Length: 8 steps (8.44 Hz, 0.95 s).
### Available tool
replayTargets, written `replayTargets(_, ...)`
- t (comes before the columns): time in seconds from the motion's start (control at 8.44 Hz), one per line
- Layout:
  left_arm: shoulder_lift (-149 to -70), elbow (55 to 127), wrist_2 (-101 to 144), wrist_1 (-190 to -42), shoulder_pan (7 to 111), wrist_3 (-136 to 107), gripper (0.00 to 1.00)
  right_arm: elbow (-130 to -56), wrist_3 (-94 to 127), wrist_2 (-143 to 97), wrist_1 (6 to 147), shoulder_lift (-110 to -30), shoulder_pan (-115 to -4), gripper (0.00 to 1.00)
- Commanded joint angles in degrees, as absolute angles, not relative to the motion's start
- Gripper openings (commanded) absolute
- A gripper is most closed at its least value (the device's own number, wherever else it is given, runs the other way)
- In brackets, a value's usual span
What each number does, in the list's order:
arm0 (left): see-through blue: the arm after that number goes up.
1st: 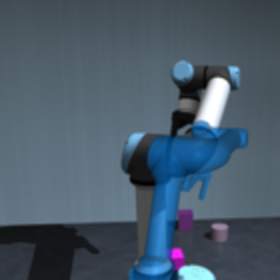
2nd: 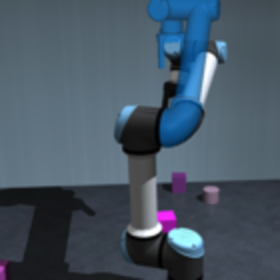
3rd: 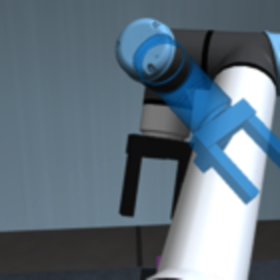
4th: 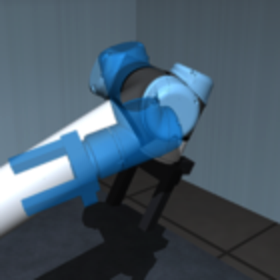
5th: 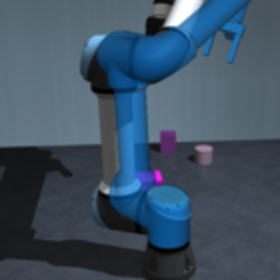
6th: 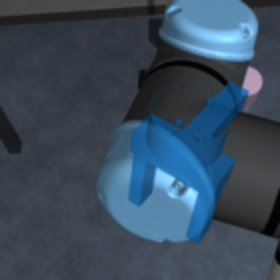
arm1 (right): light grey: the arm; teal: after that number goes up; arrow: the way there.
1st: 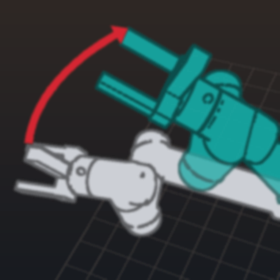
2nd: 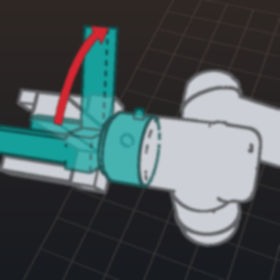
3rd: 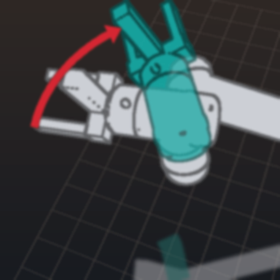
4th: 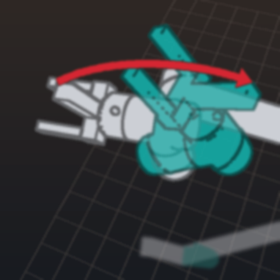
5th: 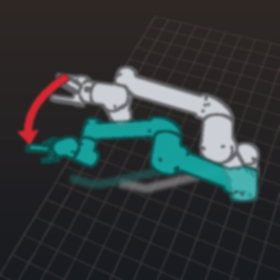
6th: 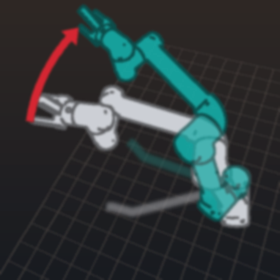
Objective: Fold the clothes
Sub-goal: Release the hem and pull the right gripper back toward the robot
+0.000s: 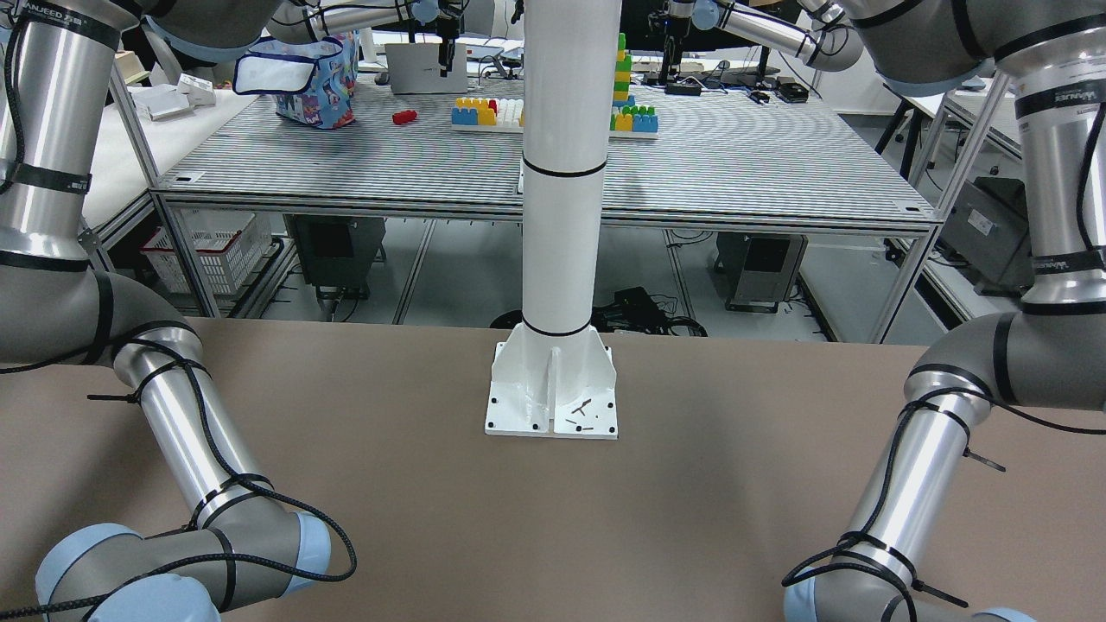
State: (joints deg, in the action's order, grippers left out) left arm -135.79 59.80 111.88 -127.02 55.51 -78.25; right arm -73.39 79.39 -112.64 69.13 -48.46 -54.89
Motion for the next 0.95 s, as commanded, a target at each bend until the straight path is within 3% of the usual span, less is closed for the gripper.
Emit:
replayTargets(0.0,-135.70,60.12,111.88,-127.53,55.46,-78.31,0.67,-86.71,83.21,-112.68,68.03,-58.24,-49.42,0.82)
replayTargets(0.36,-135.88,60.29,111.97,-127.53,55.46,-78.31,0.67,-96.31,84.81,-109.63,68.03,-68.00,-44.15,0.88)
replayTargets(0.83,-136.23,60.73,111.97,-127.44,55.37,-79.10,0.68,-95.98,84.99,-98.26,68.03,-69.43,-36.91,0.82)
